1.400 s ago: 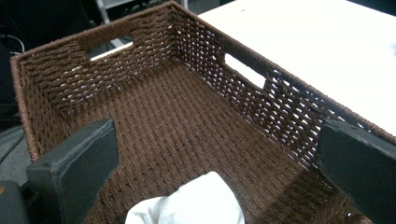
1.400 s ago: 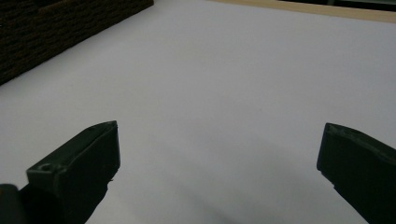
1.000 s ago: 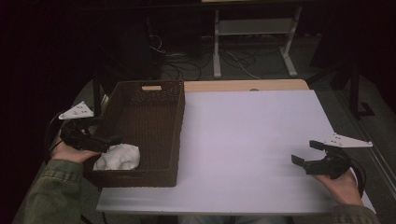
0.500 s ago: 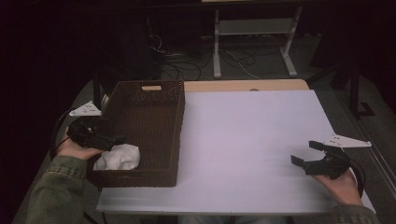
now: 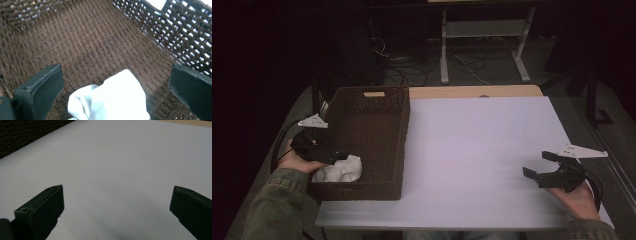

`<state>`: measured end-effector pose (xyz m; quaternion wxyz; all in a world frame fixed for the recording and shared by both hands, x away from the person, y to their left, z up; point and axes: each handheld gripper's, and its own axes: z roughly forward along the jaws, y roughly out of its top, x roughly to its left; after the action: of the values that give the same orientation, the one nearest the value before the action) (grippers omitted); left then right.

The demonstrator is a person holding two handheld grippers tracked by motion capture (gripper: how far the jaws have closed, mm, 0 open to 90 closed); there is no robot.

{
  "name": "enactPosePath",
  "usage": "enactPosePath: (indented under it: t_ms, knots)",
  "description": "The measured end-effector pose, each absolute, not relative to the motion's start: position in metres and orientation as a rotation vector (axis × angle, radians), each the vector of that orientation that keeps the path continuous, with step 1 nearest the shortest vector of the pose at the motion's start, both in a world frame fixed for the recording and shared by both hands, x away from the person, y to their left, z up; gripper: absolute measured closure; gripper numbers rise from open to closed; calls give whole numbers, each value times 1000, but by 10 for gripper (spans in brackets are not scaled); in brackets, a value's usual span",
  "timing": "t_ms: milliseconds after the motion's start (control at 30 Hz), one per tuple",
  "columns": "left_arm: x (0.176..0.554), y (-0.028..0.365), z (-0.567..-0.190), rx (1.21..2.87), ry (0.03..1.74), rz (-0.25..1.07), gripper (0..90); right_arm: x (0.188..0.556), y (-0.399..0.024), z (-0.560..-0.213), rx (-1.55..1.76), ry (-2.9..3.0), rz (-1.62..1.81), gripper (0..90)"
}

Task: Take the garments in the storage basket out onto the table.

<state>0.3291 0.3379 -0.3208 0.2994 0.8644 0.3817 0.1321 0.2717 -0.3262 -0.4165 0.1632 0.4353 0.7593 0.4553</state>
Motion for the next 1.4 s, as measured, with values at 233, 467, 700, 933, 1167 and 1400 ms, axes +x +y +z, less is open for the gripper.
enactPosePath:
  t_ms: [233, 467, 700, 933, 1167, 1400]
  knots:
    - [334, 338, -331, 2336, 1041, 305, 0, 272, -325, -417, 1241, 2179, 1290, 0]
    - [339, 333, -338, 2383, 1062, 254, 0, 272, -325, -417, 1238, 2185, 1284, 0]
    - [342, 323, -348, 2462, 1072, 186, 0, 272, -325, -417, 1236, 2183, 1286, 0]
    - [347, 320, -353, 2489, 1103, 162, 0, 272, -325, -417, 1234, 2185, 1286, 0]
    - [351, 313, -360, 2559, 1109, 139, 0, 272, -325, -417, 1232, 2185, 1287, 0]
    - [354, 305, -369, 2674, 1110, 141, 0, 272, -325, -417, 1230, 2184, 1290, 0]
